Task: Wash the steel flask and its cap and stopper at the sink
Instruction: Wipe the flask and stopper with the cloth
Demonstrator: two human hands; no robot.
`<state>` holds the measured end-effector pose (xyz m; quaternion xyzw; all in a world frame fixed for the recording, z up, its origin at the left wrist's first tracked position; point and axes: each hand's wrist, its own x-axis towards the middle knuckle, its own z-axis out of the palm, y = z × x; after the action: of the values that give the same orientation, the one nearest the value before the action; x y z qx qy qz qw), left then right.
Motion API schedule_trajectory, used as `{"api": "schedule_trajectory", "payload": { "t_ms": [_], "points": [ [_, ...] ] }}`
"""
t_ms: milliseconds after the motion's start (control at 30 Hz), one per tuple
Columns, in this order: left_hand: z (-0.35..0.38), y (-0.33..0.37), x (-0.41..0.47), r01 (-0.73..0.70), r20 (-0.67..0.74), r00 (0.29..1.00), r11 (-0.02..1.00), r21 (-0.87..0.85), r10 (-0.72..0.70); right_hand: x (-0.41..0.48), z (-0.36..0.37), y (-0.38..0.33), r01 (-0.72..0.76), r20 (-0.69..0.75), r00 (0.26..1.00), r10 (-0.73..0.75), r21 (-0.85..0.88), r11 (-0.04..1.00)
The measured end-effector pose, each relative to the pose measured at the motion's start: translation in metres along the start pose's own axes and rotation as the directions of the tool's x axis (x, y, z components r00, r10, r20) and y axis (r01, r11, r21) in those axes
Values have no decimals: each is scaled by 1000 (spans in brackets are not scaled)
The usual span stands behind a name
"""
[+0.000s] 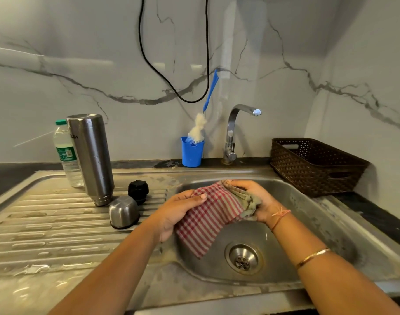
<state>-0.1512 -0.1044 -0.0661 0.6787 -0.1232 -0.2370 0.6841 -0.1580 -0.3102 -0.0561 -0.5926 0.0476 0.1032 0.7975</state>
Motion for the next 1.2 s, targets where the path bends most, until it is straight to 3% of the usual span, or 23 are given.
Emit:
{"api": "schedule_trajectory", "payload": {
  "t_ms": [67, 133, 200, 233, 300, 400, 467, 533, 600, 700, 733, 800, 867, 933, 967, 1000, 1033, 1067, 1100, 1133, 1200],
  "points": [
    [-1, -4, 3, 15, -41, 999, 997, -70, -18, 6, -1, 3, 39, -154, 986, -59, -127, 991],
    [-2, -6, 5, 24, -117, 992, 993, -113, -37, 7, 1, 4, 133, -337, 912, -233, -293, 947],
    [-3, -6, 6, 22, -171, 984, 987, -157, -49, 3, 6, 0, 238, -368, 824, -431, -465, 853],
    [-2, -5, 6, 18, -178, 983, 984, -176, -49, 0, 10, -2, 285, -320, 810, -491, -517, 807],
    [-1, -4, 6, 4, -164, 986, 980, -198, -38, -8, 20, -5, 332, -138, 861, -489, -576, 747],
    [3, -2, 4, -32, -122, 993, 961, -274, -2, -14, 37, 4, 254, 141, 966, -219, -688, 680],
    [4, -1, 3, -55, -90, 996, 939, -338, 25, -12, 39, 13, 240, 213, 968, -134, -626, 742],
    [5, -2, 2, -78, -73, 996, 929, -361, 55, -8, 39, 17, 225, 177, 972, -154, -526, 820],
    [7, -2, 1, -113, -85, 992, 957, -269, 93, -4, 42, 20, 225, 73, 972, -223, -565, 794],
    [10, 1, -2, -187, -135, 969, 970, 153, 208, -4, 46, 18, 171, -90, 937, -338, -725, 667],
    [11, 1, -1, -218, -149, 957, 954, 205, 251, -6, 47, 14, 165, -118, 917, -382, -757, 632],
    [11, 2, 0, -286, -206, 922, 935, 211, 329, -15, 50, 4, 206, -144, 846, -514, -801, 563],
    [6, 4, 3, -365, -296, 873, 921, 134, 389, -28, 55, -11, 318, -138, 685, -715, -826, 465],
    [4, 3, 2, -390, -213, 885, 909, 149, 414, -36, 56, -18, 452, -70, 448, -891, -842, 294],
    [5, -1, 3, -355, -91, 915, 891, 284, 394, -34, 53, -17, 457, -44, 405, -913, -855, 244],
    [6, -8, 4, -296, 52, 947, 797, 526, 317, -31, 50, -14, 404, -57, 464, -884, -875, 268],
    [9, -17, 6, -254, 161, 966, 606, 754, 205, -26, 47, -7, 302, -109, 596, -796, -887, 348],
    [11, -26, 9, -242, 221, 970, 414, 877, 99, -21, 42, 3, 167, -168, 726, -666, -897, 409],
    [14, -30, 10, -253, 256, 966, 292, 922, 26, -17, 38, 11, 71, -198, 798, -569, -907, 415],
    [16, -31, 9, -265, 276, 961, 244, 933, -11, -16, 35, 17, 25, -207, 822, -530, -918, 396],
    [15, -25, 4, -290, 295, 955, 291, 911, 30, -17, 36, 16, 28, -212, 813, -542, -916, 400]
  ]
}}
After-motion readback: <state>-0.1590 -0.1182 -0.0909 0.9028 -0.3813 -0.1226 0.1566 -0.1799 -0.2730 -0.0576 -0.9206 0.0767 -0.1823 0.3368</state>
